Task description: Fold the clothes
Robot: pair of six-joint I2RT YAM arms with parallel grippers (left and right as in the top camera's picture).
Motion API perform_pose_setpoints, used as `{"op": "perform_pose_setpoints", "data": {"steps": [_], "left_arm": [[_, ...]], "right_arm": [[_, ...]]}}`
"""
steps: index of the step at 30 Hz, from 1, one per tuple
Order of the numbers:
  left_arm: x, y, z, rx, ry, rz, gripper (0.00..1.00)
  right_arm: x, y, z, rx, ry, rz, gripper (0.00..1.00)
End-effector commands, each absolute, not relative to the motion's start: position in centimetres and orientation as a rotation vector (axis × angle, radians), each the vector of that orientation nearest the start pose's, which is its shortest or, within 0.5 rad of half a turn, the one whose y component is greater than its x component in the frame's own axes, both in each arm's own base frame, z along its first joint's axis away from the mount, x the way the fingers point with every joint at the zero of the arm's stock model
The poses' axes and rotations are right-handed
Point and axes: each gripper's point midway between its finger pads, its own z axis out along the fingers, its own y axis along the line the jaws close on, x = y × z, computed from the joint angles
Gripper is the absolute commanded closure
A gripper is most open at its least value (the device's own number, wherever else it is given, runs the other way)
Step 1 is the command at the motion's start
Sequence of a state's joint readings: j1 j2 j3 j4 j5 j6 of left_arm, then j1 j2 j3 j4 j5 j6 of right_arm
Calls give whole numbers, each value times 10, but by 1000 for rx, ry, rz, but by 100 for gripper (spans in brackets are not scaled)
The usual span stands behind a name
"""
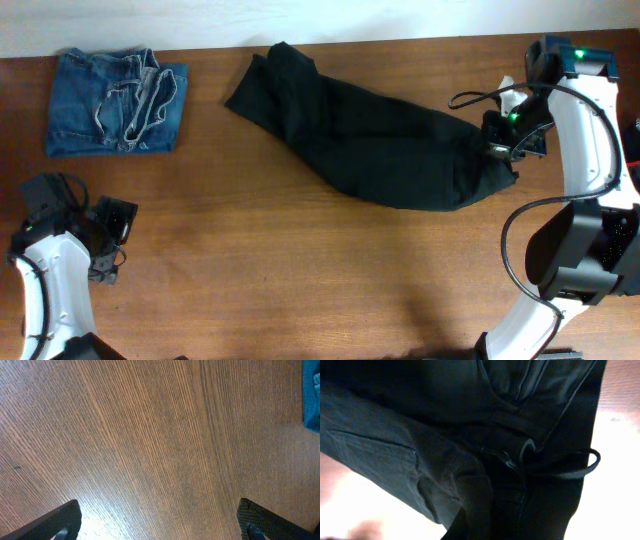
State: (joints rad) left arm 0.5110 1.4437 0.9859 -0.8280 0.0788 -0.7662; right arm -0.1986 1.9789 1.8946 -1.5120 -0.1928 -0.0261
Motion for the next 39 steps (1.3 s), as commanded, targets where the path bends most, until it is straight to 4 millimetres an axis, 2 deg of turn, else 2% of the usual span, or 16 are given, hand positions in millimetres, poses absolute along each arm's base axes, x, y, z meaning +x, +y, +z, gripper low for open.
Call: {"op": "perform_pose_setpoints", "data": {"steps": [1,6,9,12,14,18,23,25,27,28,32,35,39], "left_arm": [[273,136,93,-1662,2306,-178,1],[273,137,93,-1662,2306,-178,1],[273,137,93,-1661,2306,-178,1],[273,136,93,-1662,2306,-178,1],[273,136,93,-1662,2306,-178,1],[273,136,93,-1662,2306,-178,1],[272,135,92,-1667,2313,-177,1],[271,135,92,-1669,2315,-177,1],[271,135,92,-1669,2314,-177,1],[271,135,92,-1669,2315,-177,1],[271,135,92,-1669,2315,-177,1],[271,135,92,-1670,2316,-177,1],[274,129,93,-1626,2347,-229,1]], "right_arm": [[376,-60,149,343,3078,223,96],[405,-82,152,474,2931,200,96],[414,-92,148,569,2881,173,96],[414,-113,134,703,2845,29,96],[416,-129,118,746,2812,-99,96],[410,-165,98,996,2661,-368,96],[402,-187,93,1146,2533,-539,94],[401,-188,93,1149,2530,-548,74],[398,-191,95,1150,2525,-591,8],[397,-192,95,1150,2524,-594,1],[392,-190,94,1148,2552,-607,1],[391,-190,101,1148,2550,-606,1],[394,-188,132,1142,2518,-579,1]]}}
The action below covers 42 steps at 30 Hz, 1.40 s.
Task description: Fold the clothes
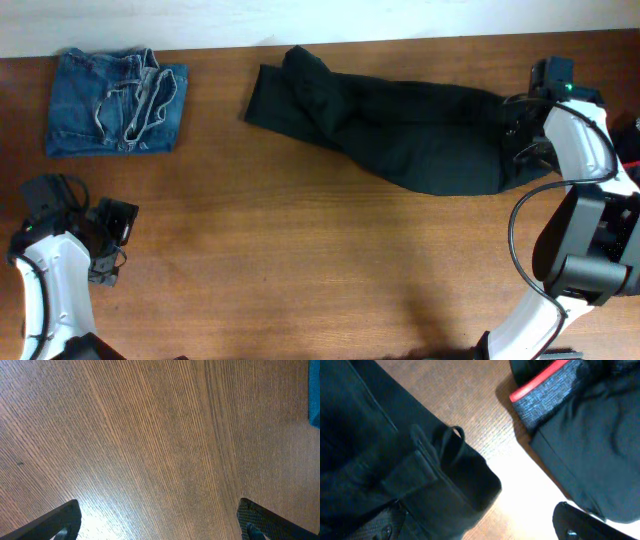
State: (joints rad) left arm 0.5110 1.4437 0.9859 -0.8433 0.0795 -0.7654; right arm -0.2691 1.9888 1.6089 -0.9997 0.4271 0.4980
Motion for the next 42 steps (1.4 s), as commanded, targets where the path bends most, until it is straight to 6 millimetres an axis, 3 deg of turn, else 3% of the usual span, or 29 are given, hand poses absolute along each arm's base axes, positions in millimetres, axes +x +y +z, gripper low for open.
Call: {"op": "perform_pose_setpoints", "data": {"steps": [1,4,7,8,10,12,13,16,19,21,24,30,35,36,38,41,42], "left_arm": [[280,120,95,-1540,2389,-300,1],[300,89,103,-1153,2523,-460,1],[310,56,104,-834,2634,-460,1],[312,50,103,-792,2652,-413,1],[316,53,101,-784,2651,-305,1],[317,64,100,-915,2606,-217,1],[318,66,101,-942,2591,-219,1],[320,68,101,-958,2575,-219,1],[319,68,101,-958,2578,-219,1],[318,68,101,-959,2582,-219,1],[316,67,100,-963,2589,-218,1],[312,74,97,-980,2599,-152,1],[310,79,88,-998,2619,-107,1],[309,79,83,-1005,2636,-105,1],[309,79,77,-1013,2654,-104,1],[307,78,64,-1030,2695,-100,1],[306,78,60,-1035,2707,-99,1]], "right_arm": [[395,-185,140,1139,2515,-547,1],[402,-165,166,1104,2532,-358,1],[436,-104,196,575,2626,70,1],[446,-73,207,313,2616,220,1],[457,-27,220,-38,2547,384,1],[466,8,224,-216,2501,412,1],[468,20,224,-277,2489,407,1],[478,82,217,-563,2425,348,1],[497,133,202,-705,2366,162,1],[509,194,177,-872,2274,96,1],[519,231,146,-929,2241,109,1],[527,257,81,-983,2269,144,1],[528,259,78,-985,2264,154,1],[527,260,78,-987,2264,160,19],[524,265,79,-997,2258,207,69],[529,268,89,-936,2259,236,95],[532,269,101,-907,2251,245,96]]}}
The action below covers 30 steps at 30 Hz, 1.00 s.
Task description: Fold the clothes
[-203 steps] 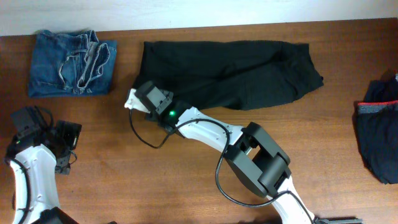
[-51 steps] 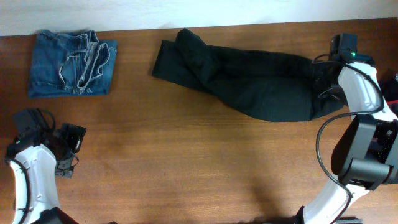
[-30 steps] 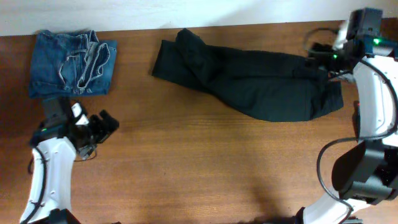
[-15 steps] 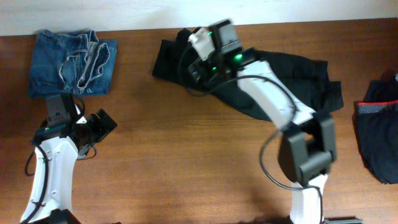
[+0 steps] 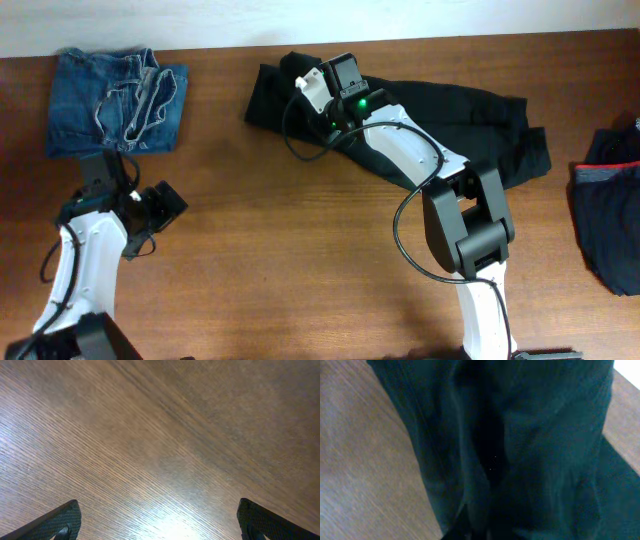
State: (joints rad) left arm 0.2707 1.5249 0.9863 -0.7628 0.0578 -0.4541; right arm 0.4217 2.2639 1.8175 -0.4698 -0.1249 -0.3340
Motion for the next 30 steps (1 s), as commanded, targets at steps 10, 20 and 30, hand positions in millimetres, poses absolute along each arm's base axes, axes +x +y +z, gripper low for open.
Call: {"op": "perform_pose_setpoints", "data": {"steps": [10,20,30], "left_arm": [[305,78,55,-1041,2722,-96,1],[305,78,55,-1041,2722,-97,1],[306,77,55,-1040,2719,-102,1]], "right_arm": [[485,311,186,-1145,2127,652,96],[480,268,221,-1153,1923,1054,96],[555,162,148,-738,2302,703,1]]}}
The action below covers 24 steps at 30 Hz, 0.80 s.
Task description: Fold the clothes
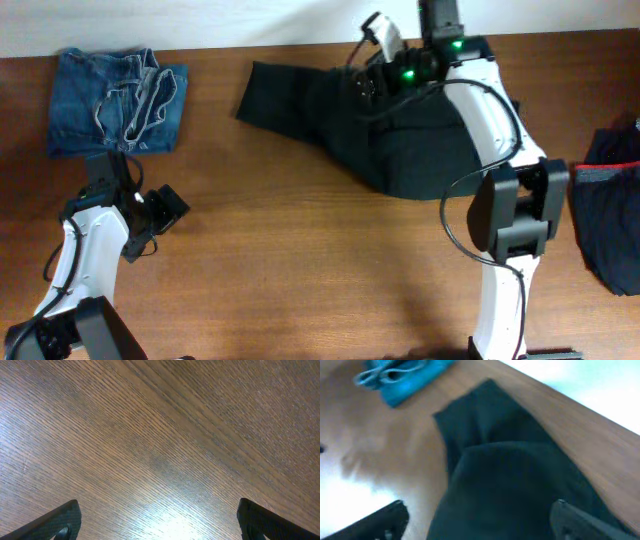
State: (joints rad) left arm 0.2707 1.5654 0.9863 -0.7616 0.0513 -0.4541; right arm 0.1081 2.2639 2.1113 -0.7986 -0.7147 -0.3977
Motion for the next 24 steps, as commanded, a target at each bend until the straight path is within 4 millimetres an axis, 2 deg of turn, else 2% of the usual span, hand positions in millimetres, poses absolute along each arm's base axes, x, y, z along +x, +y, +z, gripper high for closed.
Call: {"op": "perform_pose_setpoints", "data": {"steps": [1,5,6,8,9,10,12,13,15,18,19,20,22,24], "left_arm": [[307,77,55,-1039,2720,-108,1],[311,61,57,-1015,2729,-244,1],[316,49,60,-933,2740,-345,1],[325,22,68,-761,2743,-537,1],[331,-4,77,-642,2725,-710,1],[332,-17,82,-598,2713,-789,1],[335,-51,94,-491,2692,-958,1],[335,-61,96,-479,2688,-996,1],[342,-95,110,-371,2642,-1120,1],[359,-141,135,-106,2499,-1222,1],[364,-149,141,-68,2466,-1223,1],[379,-166,152,-17,2389,-1210,1],[397,-179,159,-64,2325,-1197,1],[409,-184,162,-67,2278,-1198,1]], "right_arm": [[554,160,145,-717,2322,709,1],[556,152,150,-615,2363,709,1],[560,141,153,-510,2397,693,1],[563,128,155,-412,2428,673,1],[564,109,156,-306,2464,637,1],[564,98,156,-255,2482,614,1],[564,62,154,-74,2534,540,1],[562,45,154,17,2552,514,1],[553,2,156,220,2586,469,1],[533,-43,149,405,2636,464,2],[521,-55,143,458,2673,468,1],[506,-64,137,496,2724,469,1],[487,-71,132,454,2797,465,1],[479,-70,130,448,2828,471,1]]}}
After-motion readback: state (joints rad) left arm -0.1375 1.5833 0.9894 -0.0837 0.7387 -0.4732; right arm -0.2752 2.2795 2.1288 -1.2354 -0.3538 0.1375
